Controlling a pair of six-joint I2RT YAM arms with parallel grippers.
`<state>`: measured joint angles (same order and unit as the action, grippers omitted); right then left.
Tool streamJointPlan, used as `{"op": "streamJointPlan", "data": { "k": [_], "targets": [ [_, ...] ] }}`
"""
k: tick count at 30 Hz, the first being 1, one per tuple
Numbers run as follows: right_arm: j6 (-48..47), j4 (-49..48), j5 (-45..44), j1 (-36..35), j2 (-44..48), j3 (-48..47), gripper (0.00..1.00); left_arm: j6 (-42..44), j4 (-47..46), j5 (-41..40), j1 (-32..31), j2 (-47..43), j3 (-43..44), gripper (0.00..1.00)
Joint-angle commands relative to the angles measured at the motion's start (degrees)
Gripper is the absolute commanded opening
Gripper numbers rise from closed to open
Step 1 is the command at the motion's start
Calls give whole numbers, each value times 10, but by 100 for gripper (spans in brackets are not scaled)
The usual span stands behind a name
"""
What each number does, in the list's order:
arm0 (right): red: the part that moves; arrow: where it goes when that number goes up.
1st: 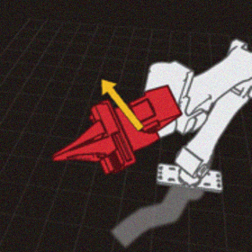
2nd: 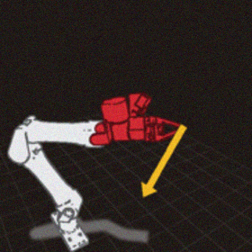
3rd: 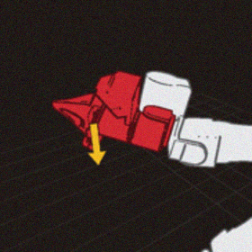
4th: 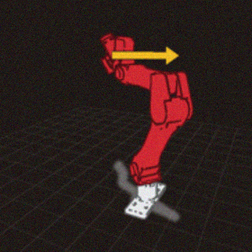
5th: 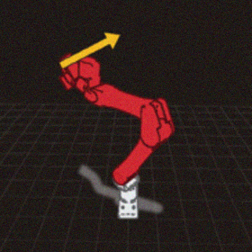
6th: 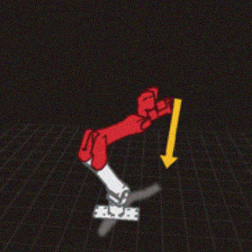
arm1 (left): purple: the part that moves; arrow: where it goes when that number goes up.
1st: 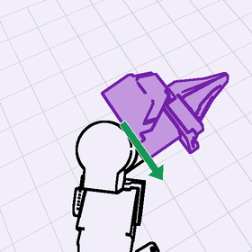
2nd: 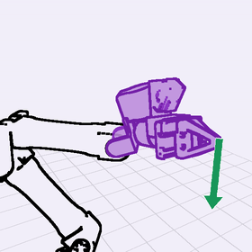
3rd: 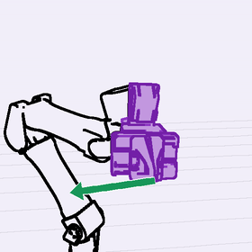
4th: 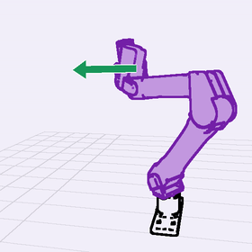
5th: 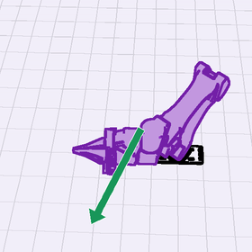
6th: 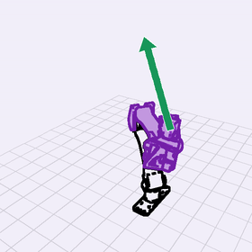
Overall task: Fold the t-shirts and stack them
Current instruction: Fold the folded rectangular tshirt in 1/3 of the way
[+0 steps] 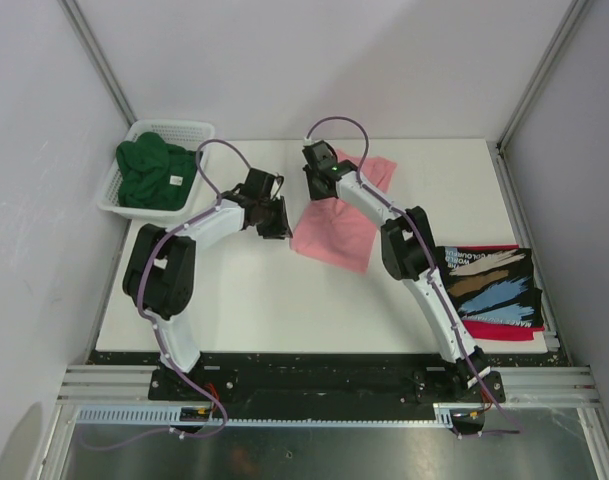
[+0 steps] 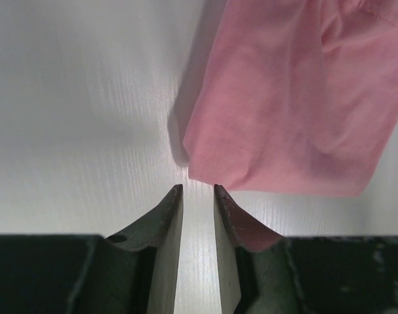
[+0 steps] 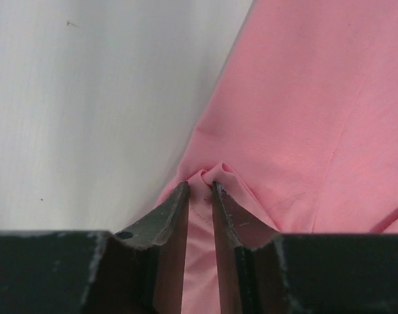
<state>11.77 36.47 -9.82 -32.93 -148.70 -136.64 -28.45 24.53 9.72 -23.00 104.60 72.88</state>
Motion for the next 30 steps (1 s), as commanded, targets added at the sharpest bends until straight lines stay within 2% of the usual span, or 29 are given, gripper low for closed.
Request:
{"op": "streamJointPlan", "data": {
  "k": [1,5,8,15,20,23,27,30],
  "targets": [
    [0,-19,-9,-4,-8,-28,21,14,-5,12,4,9,9,30],
    [-7,-27,-31,-12,4,-25,9,15,-5,13,4,12,11,30],
    [-17,-40,-50,-21,23,-14,6,15,-5,15,4,15,14,30],
    [-40,-69,-56,-32,40,0,9,15,-5,18,4,24,20,29],
    [-35,-69,-43,-25,26,3,16,18,-5,15,4,31,22,29],
    [-29,-66,-35,-19,21,2,27,19,-5,13,4,36,24,29],
    [-23,-54,-34,-11,36,-8,59,23,-5,13,4,38,25,31],
    [-14,-22,-33,-5,57,-28,69,32,-6,7,4,40,29,32]
  ]
}}
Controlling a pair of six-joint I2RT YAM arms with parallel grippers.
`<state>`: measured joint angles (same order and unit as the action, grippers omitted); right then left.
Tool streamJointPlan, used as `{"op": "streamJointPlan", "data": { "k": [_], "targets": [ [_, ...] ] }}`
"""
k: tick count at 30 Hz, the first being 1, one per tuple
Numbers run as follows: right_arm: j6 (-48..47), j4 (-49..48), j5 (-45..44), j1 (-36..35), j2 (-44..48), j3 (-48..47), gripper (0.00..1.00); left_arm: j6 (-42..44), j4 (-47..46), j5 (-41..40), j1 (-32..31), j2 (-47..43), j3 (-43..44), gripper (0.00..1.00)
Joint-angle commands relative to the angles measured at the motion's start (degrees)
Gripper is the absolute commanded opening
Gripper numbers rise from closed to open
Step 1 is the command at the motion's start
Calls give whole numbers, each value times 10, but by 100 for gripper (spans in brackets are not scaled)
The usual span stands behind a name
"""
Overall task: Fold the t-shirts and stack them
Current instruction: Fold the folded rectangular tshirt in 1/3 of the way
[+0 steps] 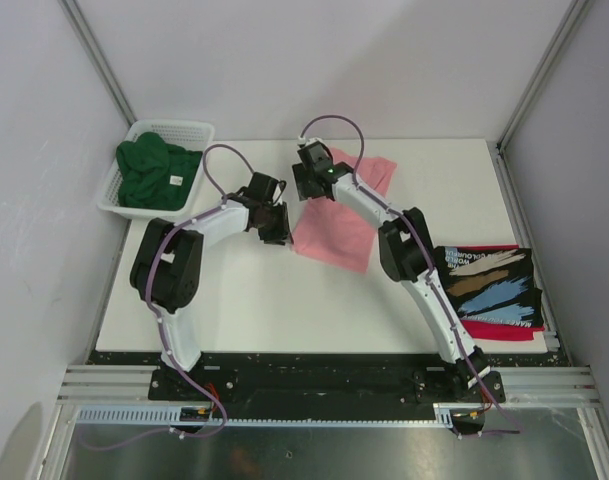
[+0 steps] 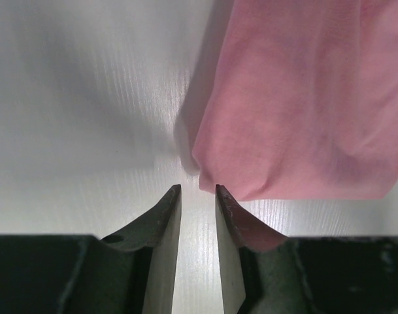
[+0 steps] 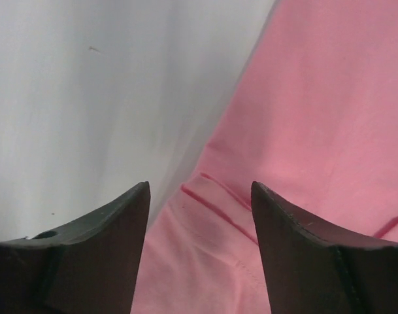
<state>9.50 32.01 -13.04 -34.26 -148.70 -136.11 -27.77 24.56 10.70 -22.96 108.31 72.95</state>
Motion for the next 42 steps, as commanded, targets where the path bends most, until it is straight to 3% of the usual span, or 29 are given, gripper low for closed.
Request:
{"op": "streamJointPlan", "data": {
  "k": [1,6,15,21,28,42],
  "targets": [
    [16,36,-2,10,69,-35,70,30,-6,-3,4,3,31,33],
    [94,85,2,22,165,54,70,49,-5,20,3,10,46,34],
    [229,-3,93,36,441,507,59,40,-5,37,4,-2,15,33],
    [288,-36,99,15,524,675,57,31,-6,40,4,-14,1,33],
    [325,-86,97,13,539,760,56,31,-5,41,3,-34,-14,33],
    [348,-127,61,15,519,784,40,30,-6,42,2,-56,-39,33]
  ]
}}
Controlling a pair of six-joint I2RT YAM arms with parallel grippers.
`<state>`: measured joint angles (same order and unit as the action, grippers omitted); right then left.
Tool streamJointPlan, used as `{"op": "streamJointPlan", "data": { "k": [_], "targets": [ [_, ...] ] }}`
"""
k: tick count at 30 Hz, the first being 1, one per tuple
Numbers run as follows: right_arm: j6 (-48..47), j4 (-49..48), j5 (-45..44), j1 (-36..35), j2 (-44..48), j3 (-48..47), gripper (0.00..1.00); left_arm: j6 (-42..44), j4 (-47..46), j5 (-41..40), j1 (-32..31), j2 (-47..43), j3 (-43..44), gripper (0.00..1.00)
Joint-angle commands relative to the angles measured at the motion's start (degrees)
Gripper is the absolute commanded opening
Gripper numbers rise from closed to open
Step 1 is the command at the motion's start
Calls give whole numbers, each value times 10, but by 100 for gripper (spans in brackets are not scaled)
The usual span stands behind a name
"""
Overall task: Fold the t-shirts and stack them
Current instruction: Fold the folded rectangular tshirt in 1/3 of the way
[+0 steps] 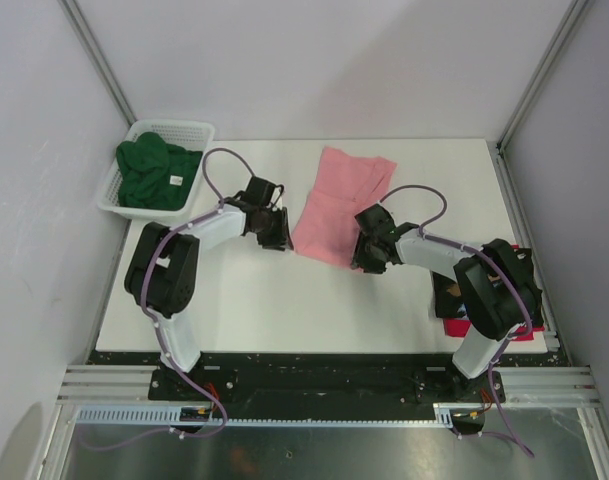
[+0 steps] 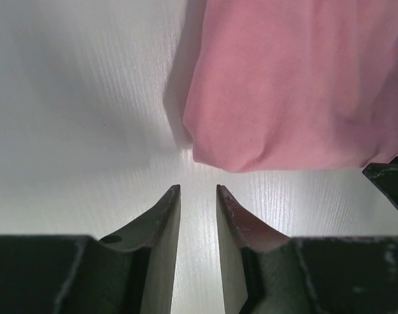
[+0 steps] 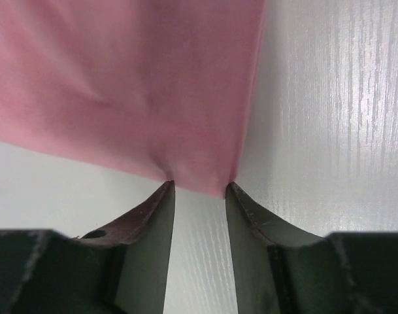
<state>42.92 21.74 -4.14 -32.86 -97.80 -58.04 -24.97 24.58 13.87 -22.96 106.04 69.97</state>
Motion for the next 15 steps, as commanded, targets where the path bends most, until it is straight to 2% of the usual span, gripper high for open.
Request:
{"op": "streamJointPlan", "data": {
  "k": [1,4,6,15],
  "targets": [
    [13,-20,-33,1,10,3,36,1,-6,10,1,-34,-12,33],
    [7,0,-48,8,19,4,15,-1,-6,4,-6,-39,-21,33],
    [-3,18,-60,15,32,7,8,-3,-9,-1,-14,-42,-29,33],
    [-54,58,-61,54,72,37,4,-28,-80,2,-75,-65,-90,32]
  ]
}}
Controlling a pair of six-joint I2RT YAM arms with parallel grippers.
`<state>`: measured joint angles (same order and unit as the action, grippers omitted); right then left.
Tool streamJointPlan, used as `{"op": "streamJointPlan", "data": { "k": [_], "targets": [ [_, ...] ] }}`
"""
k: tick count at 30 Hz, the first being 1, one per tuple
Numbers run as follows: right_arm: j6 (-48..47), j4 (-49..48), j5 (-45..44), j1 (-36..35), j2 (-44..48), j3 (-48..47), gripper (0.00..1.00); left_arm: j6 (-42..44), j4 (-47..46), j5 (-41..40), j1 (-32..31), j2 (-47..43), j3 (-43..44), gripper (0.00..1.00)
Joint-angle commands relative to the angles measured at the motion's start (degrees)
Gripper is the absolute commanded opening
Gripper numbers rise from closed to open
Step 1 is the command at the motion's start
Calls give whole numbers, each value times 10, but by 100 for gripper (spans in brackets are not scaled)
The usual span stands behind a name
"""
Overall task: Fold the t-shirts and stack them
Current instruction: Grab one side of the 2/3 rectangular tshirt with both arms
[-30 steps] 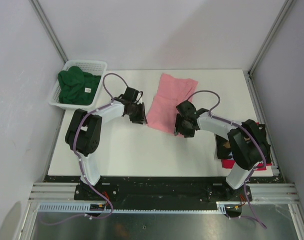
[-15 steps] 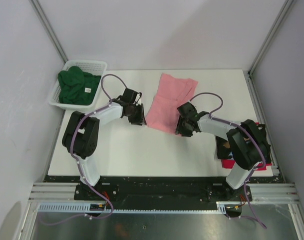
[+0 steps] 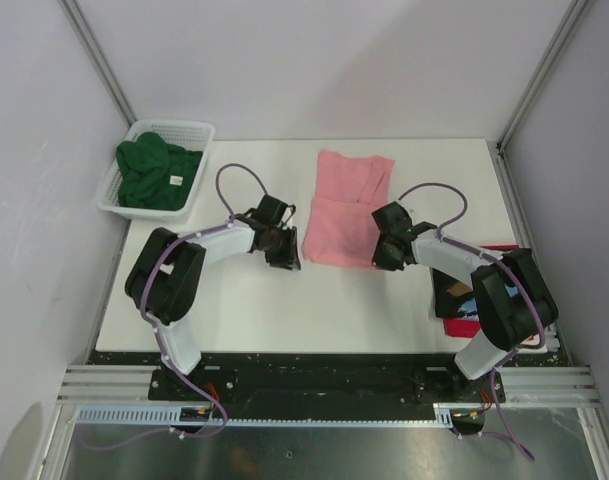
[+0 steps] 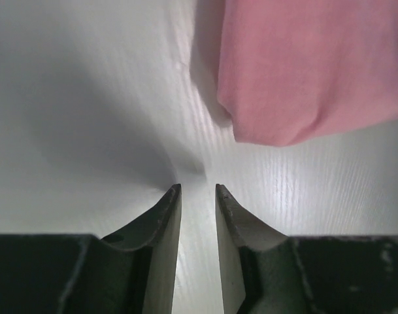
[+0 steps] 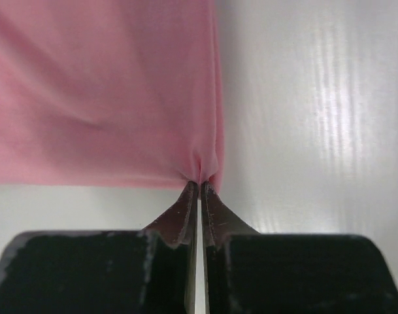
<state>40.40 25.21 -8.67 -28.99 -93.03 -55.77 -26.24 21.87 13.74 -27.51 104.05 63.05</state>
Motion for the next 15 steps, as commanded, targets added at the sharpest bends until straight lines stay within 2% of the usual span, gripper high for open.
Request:
{"op": "streamJointPlan", "data": {
  "k": [1,9,15],
  "targets": [
    [-33,23,-14,18,26,17,4,-16,-63,3,-36,-47,-26,32],
    [-44,21,-2,28,18,26,4,-12,-139,1,-69,-51,-52,31],
    [-47,18,9,34,15,26,3,-1,-153,-14,-71,-23,-35,31]
  ]
}}
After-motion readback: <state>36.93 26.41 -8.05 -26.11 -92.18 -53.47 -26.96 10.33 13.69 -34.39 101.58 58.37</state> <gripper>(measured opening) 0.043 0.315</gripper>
